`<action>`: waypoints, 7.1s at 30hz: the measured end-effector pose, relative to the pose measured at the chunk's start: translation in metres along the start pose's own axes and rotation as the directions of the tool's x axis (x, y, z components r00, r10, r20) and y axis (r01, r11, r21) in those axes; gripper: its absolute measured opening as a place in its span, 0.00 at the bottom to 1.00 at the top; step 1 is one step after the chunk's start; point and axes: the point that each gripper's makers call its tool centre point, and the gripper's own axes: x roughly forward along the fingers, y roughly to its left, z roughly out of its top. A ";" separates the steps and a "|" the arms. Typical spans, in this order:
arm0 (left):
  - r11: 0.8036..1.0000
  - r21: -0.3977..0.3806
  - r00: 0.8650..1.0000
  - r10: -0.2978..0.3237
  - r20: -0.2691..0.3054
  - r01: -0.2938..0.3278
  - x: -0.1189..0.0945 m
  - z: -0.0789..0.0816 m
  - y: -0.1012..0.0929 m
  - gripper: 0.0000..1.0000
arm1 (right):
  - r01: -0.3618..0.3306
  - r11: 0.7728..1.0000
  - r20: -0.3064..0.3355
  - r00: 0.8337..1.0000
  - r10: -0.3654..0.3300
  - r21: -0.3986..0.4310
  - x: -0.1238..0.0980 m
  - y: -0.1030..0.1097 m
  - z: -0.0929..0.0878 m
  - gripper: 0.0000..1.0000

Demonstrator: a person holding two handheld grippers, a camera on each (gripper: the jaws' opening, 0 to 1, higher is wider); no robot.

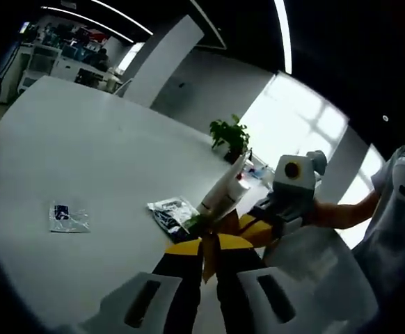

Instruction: Arrange the skincare products in the storage area until every visible bottle or jar stands upright without overlapping.

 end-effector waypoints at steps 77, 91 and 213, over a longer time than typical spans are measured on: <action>0.895 0.446 0.856 0.245 -0.456 -0.018 0.051 -0.077 0.051 0.00 | 0.076 0.901 -0.244 0.950 -0.196 -0.428 0.041 -0.038 -0.077 0.15; 0.881 0.471 0.864 0.273 -0.424 -0.047 0.045 -0.071 0.051 0.14 | 0.090 0.898 -0.231 0.951 -0.206 -0.431 0.041 -0.039 -0.076 0.15; 0.846 0.405 0.900 0.421 -0.112 -0.346 -0.038 -0.044 -0.056 0.89 | 0.571 0.773 0.064 0.813 -0.578 -0.276 -0.190 -0.046 -0.019 0.99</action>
